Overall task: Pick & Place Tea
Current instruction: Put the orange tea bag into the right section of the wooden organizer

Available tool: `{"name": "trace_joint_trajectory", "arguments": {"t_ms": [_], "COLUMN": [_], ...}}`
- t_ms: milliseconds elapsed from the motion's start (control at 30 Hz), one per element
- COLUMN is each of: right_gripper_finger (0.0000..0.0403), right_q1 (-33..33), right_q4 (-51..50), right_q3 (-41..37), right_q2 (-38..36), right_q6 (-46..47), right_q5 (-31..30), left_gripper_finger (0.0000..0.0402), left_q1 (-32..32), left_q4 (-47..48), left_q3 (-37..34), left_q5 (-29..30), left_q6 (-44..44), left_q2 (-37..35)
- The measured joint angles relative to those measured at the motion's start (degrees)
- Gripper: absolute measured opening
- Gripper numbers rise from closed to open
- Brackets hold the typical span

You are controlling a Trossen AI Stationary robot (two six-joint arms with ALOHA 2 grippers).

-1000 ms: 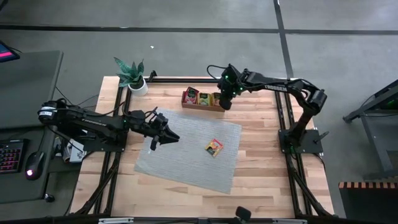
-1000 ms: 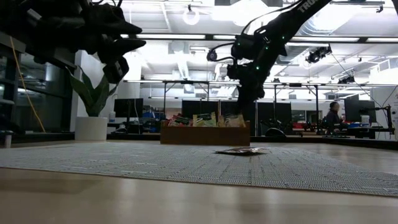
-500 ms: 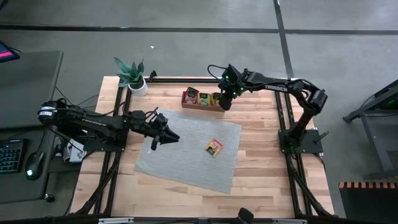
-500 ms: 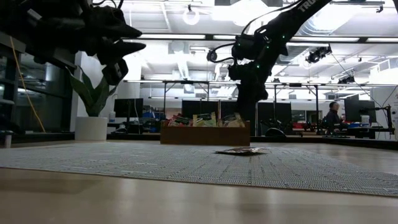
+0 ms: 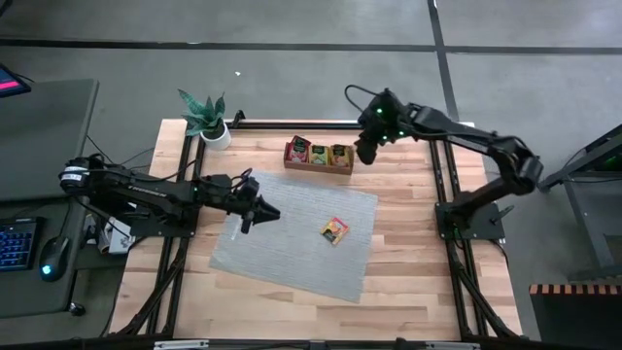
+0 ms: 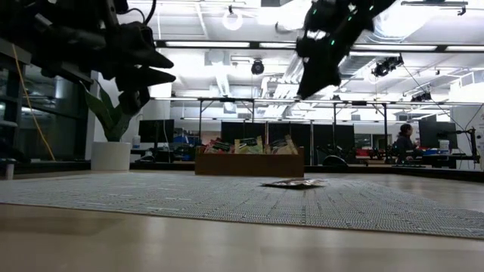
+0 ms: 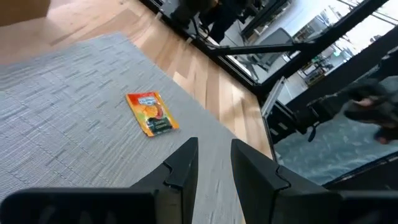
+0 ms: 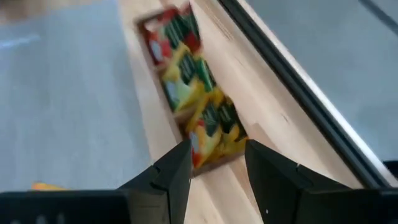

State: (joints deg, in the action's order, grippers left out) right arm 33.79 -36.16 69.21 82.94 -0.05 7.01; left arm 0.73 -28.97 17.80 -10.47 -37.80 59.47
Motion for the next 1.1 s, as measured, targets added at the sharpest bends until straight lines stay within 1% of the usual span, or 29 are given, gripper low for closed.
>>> {"name": "trace_joint_trajectory", "arguments": {"t_ms": [167,300,367,433,500,667,767,867,933,1100], "right_gripper_finger": [0.0146,0.0146,0.0145,0.0146,0.0146,0.0145,0.0145,0.0145,0.0145,0.0145], "right_q1": [-4.3,-9.1,-11.7,-14.2,-16.6,-22.4,-25.8,-28.7,-30.3,-33.4], "right_q4": [-0.6,-2.0,-1.6,0.0,3.2,16.1,21.7,27.3,29.6,30.9], "right_q3": [0.0,-0.2,-1.9,-5.1,-9.9,-23.0,-28.8,-32.7,-34.5,-35.8], "right_q2": [-5.2,-7.7,-8.7,-9.8,-11.3,-16.2,-18.1,-18.6,-18.3,-18.0], "right_q6": [0.5,2.8,4.1,6.2,8.9,18.6,23.8,27.5,29.3,32.1], "right_q5": [0.4,-0.1,-0.3,-0.3,0.0,-0.3,-2.3,-2.7,-2.8,-6.1], "left_gripper_finger": [0.0094,0.0094,0.0094,0.0094,0.0094,0.0094,0.0094,0.0094,0.0094,0.0094], "left_q1": [-0.2,-3.2,-5.0,-6.3,-7.3,-9.1,-9.6,-9.4,-9.4,-9.4], "left_q4": [2.2,3.8,4.4,6.4,9.6,12.5,14.4,17.7,21.5,28.8], "left_q3": [1.8,6.8,9.6,13.0,15.8,23.6,29.3,35.7,39.4,47.2], "left_q5": [1.0,3.7,5.8,8.3,10.1,11.3,11.6,12.1,12.7,14.1], "left_q6": [0.1,3.0,4.8,5.9,6.1,5.7,5.6,6.6,7.6,10.3], "left_q2": [3.4,8.5,12.1,15.7,19.2,28.7,33.2,37.6,40.1,44.7]}}
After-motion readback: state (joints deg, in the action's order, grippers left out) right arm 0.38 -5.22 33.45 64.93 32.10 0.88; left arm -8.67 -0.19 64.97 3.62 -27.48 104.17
